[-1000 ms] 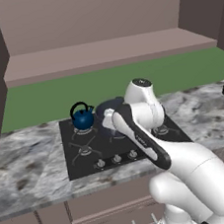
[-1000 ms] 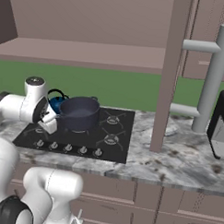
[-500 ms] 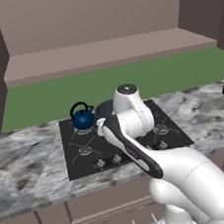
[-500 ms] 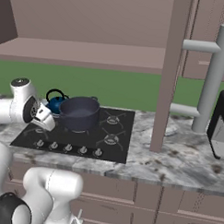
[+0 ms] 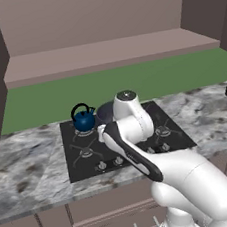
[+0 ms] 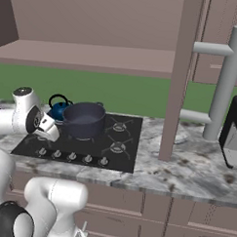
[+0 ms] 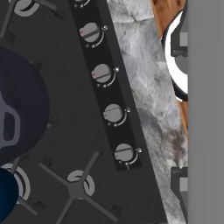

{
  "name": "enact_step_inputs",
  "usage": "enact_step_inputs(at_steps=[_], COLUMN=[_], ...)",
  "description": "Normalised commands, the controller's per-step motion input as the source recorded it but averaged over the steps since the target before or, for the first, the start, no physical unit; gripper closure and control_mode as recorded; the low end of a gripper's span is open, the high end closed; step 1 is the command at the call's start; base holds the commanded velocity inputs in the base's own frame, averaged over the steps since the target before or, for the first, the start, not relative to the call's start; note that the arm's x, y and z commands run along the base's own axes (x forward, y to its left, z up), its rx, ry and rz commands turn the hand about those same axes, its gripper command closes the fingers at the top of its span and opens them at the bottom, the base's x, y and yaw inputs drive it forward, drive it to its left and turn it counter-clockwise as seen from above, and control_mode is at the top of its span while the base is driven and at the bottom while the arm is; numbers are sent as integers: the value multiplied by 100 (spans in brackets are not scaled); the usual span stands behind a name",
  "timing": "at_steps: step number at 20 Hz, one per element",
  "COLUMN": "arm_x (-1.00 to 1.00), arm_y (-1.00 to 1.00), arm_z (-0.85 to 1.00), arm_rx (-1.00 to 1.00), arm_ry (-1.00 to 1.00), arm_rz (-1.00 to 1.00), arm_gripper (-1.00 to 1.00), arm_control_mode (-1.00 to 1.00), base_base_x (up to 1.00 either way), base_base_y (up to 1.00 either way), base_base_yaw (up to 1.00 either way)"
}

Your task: Pick the kettle from the cabinet and place it on a stove burner. Then pick the pot from the counter and place it on another stove burner. Finally, turn both burners on.

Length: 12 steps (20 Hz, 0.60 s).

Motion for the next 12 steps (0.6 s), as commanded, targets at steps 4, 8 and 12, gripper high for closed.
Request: enact_step_inputs(at_steps=[4,8,12], arm_x=[19,19,28], arm_y=[-1,-1,0], arm_z=[-37,-28,-24], arm_rx=[0,0,0], arm_ry=[1,0,0], arm_rz=[2,2,5], arm_gripper=[-100,-100,-100], arm_control_mode=[-100,-100,-100], base_base_x=[0,0,0], base_base_y=[0,0,0], base_base_yaw=[0,0,0])
